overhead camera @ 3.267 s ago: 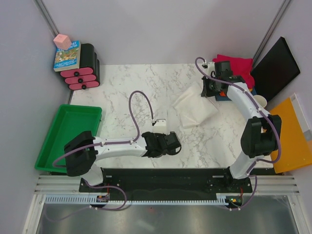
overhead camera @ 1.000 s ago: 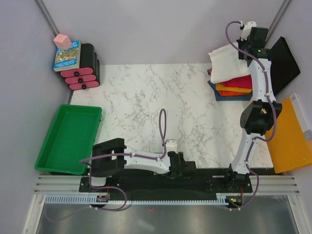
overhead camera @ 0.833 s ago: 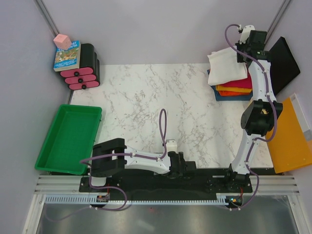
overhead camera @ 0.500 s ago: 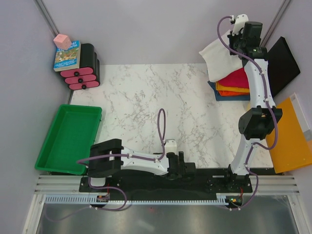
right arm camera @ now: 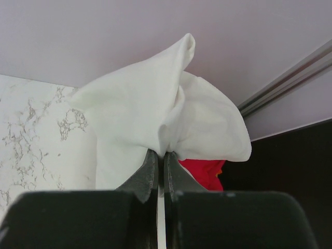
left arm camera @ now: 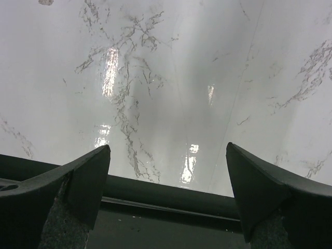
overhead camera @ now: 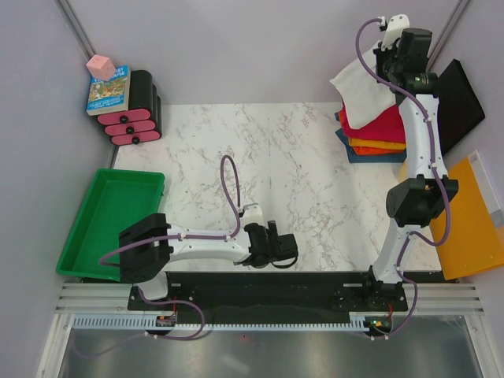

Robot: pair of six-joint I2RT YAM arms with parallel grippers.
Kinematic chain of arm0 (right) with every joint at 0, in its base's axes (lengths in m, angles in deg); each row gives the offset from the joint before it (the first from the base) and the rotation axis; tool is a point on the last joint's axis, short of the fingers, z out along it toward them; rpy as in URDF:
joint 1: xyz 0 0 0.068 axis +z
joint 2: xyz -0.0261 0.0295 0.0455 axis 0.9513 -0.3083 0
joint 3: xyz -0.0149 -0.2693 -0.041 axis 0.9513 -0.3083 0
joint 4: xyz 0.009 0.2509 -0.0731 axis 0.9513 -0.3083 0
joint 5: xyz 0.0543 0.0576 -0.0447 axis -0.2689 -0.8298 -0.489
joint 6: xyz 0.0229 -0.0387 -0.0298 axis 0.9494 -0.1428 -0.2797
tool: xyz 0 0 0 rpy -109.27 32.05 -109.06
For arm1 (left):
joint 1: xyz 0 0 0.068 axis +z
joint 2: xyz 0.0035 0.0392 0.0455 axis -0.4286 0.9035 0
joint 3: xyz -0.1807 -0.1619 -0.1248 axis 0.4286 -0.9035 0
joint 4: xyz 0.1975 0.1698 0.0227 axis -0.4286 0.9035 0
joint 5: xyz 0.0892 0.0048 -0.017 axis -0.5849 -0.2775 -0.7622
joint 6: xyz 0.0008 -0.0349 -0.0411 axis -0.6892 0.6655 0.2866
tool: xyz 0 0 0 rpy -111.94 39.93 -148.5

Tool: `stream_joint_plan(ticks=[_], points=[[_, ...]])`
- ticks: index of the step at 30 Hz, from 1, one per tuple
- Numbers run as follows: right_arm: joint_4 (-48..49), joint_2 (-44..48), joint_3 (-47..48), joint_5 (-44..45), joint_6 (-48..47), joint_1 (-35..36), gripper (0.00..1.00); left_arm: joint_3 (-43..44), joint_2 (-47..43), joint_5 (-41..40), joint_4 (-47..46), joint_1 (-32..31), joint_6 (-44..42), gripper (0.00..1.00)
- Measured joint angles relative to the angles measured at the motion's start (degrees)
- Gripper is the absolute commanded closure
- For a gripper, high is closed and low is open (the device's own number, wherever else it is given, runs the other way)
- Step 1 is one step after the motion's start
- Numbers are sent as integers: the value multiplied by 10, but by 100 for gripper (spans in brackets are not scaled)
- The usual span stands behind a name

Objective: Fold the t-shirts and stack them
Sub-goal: Put the neatly folded tshirt into the corner of the board with the right arm

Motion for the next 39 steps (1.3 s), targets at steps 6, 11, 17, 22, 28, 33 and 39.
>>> stream_joint_plan(ticks=[6,11,17,22,28,33,39], points=[[16,-20,-3,18,0,-3,100,-11,0,5,0,0,0,0],[29,-56,-30,34,0,-12,100,-22,0,7,0,0,0,0],[43,-91,-50,54,-1,-30,100,-24,0,7,0,0,0,0],[66,-119,-51,75,-2,-53,100,-14,2,7,0,0,-2,0],[75,-150,-56,88,-2,-85,100,6,7,7,-1,0,-12,0],[90,-158,-84,97,-2,-101,100,16,22,8,-1,0,-20,0],[105,-180,-90,116,-6,-102,100,26,33,11,-1,0,-25,0]])
